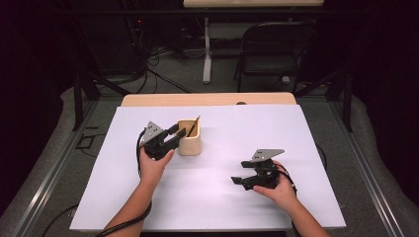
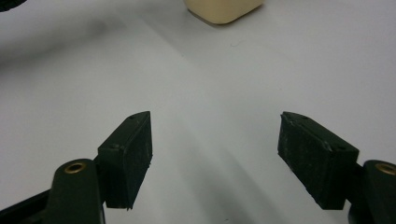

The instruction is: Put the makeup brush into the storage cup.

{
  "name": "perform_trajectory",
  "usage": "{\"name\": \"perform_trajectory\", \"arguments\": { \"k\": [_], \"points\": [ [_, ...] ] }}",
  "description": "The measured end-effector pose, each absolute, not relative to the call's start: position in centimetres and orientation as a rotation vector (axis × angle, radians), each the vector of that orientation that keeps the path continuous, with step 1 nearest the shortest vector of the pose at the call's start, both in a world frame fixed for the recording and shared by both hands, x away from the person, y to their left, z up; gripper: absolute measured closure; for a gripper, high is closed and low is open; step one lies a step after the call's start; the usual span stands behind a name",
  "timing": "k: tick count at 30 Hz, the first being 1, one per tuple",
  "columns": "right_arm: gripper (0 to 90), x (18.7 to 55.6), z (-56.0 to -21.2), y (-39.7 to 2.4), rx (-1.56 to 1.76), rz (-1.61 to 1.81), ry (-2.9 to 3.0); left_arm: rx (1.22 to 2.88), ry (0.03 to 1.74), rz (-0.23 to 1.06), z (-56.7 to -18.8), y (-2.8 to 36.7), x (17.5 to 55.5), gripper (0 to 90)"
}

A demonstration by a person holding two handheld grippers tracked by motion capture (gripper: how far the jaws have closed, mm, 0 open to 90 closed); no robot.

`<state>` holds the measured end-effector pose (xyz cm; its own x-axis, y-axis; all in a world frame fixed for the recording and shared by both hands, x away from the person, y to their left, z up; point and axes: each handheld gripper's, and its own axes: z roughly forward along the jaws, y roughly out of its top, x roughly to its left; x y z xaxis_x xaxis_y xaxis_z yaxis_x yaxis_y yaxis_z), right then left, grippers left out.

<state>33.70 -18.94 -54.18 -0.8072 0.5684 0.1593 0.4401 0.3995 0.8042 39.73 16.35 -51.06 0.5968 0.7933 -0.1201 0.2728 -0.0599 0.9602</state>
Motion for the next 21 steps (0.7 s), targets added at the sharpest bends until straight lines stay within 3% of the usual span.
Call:
{"name": "perform_trajectory", "arguments": {
  "k": [7, 21],
  "points": [
    [25.9, 33.71, -54.19, -18.97, 0.912, 1.377, 2.503, 1.612, 0.909, 0.56, -50.94, 16.36, 39.81, 46.0],
    [25.9, 33.7, -54.17, -19.0, 0.913, 1.373, 2.505, 1.622, 0.862, 0.612, -50.71, 16.48, 39.93, 34.0]
  ]
}}
